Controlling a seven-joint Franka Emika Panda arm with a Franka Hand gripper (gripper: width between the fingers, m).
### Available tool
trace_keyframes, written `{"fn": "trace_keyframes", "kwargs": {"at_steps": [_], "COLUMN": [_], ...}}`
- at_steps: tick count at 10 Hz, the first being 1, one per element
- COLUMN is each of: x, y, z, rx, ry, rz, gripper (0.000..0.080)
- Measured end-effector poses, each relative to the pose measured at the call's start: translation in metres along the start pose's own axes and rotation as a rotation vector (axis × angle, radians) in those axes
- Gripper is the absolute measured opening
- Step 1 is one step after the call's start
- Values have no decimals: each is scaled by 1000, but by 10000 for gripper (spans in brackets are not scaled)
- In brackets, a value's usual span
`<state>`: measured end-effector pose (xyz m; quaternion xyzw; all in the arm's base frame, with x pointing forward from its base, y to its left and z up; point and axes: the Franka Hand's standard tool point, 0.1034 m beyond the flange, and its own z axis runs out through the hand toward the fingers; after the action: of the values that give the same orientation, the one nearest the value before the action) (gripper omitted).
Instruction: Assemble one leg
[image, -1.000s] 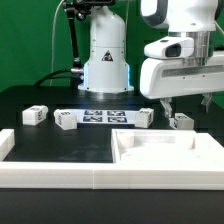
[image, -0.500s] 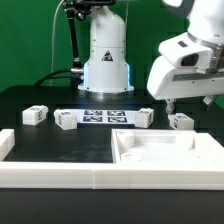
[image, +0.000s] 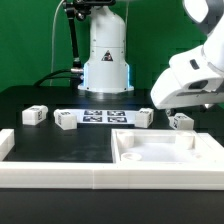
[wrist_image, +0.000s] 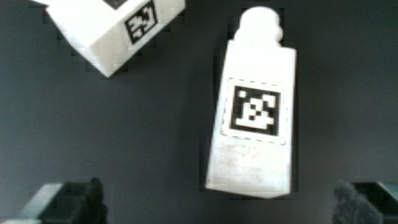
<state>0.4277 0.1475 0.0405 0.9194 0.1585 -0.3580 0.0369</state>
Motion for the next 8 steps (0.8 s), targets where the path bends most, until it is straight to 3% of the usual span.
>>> {"fn": "trace_keyframes", "kwargs": {"at_steps": [3, 8], "x": [-3, 2], "y": [-6, -15], "z": [16, 39], "rx": [2, -6], "ry": [-207, -173], "rz": [-10, -15], "gripper": [649, 649]}}
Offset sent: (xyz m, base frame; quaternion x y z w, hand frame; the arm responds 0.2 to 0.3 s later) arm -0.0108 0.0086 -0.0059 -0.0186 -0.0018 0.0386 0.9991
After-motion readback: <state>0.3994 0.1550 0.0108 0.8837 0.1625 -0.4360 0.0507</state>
